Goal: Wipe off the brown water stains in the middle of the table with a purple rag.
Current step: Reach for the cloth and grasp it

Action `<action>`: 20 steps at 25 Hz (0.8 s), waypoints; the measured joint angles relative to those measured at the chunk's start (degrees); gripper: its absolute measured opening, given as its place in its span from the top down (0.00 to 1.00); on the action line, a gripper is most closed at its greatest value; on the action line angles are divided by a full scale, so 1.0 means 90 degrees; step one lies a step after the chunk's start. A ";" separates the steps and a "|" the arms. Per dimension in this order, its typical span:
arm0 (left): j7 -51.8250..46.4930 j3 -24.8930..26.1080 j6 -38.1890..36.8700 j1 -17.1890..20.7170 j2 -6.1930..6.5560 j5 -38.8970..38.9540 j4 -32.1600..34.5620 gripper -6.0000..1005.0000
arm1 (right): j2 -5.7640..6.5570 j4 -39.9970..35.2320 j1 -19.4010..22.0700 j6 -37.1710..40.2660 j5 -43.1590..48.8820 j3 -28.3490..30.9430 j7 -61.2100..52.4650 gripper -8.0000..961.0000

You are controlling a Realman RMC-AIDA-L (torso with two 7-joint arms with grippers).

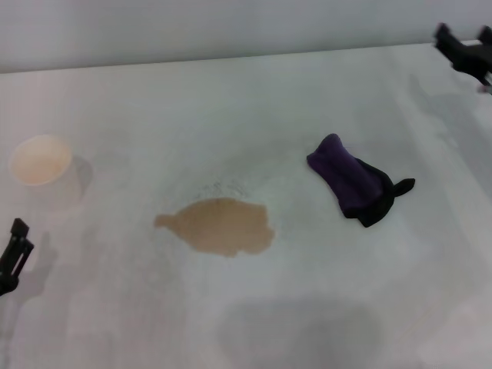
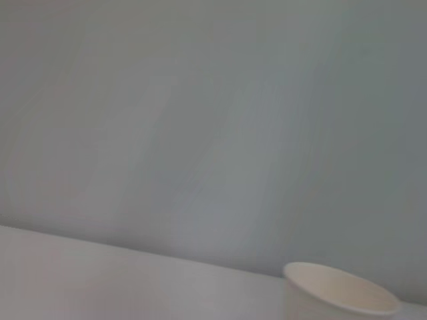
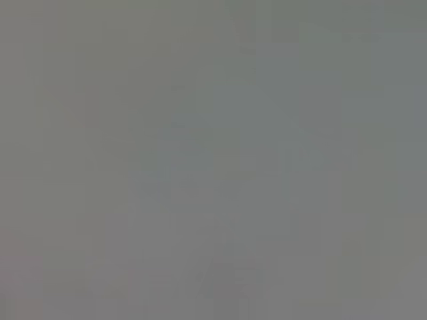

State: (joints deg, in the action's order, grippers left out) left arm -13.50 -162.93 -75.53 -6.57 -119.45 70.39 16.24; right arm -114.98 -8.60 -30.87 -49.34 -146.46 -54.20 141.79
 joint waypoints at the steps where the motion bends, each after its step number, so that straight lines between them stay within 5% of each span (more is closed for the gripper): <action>1: -0.0008 0.0002 -0.0004 0.0004 0.0006 0.0015 -0.0044 0.11 | 0.0055 -0.0331 0.0006 0.0329 0.0067 -0.0507 -0.0308 0.09; 4: -0.0065 0.0005 -0.0007 -0.0011 0.0022 0.0064 -0.0124 0.11 | 0.0360 -0.1534 -0.0018 0.1611 0.0813 -0.2167 -0.1750 0.09; 7: -0.0159 0.0007 -0.0052 -0.0076 0.0025 0.0220 -0.0169 0.11 | 0.0588 -0.2355 -0.0123 0.2248 0.2145 -0.3047 -0.3243 0.10; 10: -0.0213 0.0043 -0.0054 -0.0179 0.0024 0.0312 -0.0183 0.11 | 0.0625 -0.2919 -0.0244 0.2214 0.4003 -0.3191 -0.4714 0.10; 17: -0.0293 0.0087 -0.0014 -0.0536 0.0023 0.0462 -0.0301 0.11 | 0.0726 -0.3896 -0.0605 0.0618 0.8083 -0.3146 -0.8295 0.10; 20: -0.0301 0.0087 0.0016 -0.0653 0.0029 0.0574 -0.0407 0.11 | 0.0599 -0.4847 -0.0428 -0.0053 0.9541 -0.3048 -0.9333 0.10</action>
State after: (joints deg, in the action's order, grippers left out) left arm -16.21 -162.14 -75.38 -12.45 -119.18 75.55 12.58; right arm -109.58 -52.22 -34.73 -49.81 -60.59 -81.63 57.79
